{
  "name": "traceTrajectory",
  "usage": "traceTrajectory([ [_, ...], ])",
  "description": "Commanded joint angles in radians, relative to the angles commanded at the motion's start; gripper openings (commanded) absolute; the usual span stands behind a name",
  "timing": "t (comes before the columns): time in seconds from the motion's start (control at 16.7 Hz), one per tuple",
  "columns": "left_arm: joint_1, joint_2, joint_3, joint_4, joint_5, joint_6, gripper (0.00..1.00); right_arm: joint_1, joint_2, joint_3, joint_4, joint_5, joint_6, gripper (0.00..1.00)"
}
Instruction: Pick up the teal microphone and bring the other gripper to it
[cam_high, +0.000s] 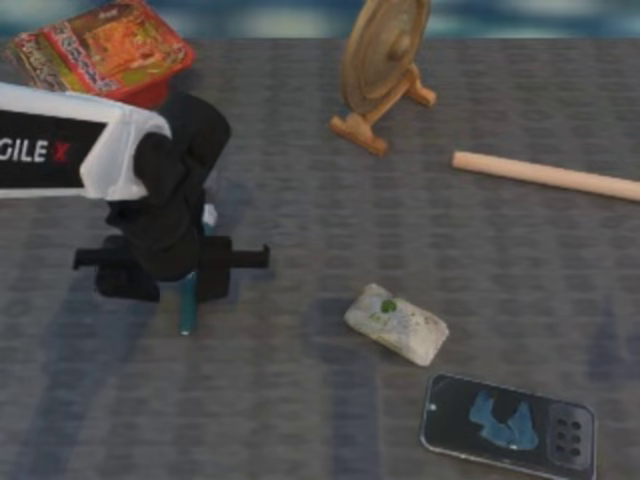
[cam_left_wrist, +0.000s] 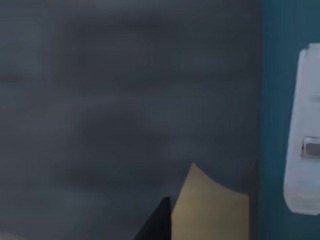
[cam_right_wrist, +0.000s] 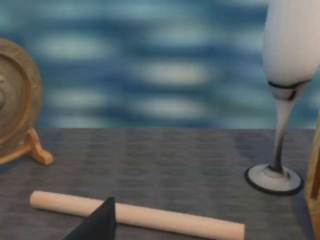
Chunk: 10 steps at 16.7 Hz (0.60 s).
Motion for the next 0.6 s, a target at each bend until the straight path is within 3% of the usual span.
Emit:
traceTrajectory([
  [0.3, 0.000, 0.000, 0.000, 0.000, 0.000, 0.000, 0.00, 0.000, 0.000, 0.000, 0.000, 0.000, 0.000, 1.00],
  [0.36, -0.002, -0.065, 0.023, -0.034, -0.021, 0.015, 0.00, 0.000, 0.000, 0.000, 0.000, 0.000, 0.000, 1.00],
  [0.6, -0.002, -0.077, 0.011, 0.030, 0.003, 0.034, 0.00, 0.000, 0.000, 0.000, 0.000, 0.000, 0.000, 1.00],
])
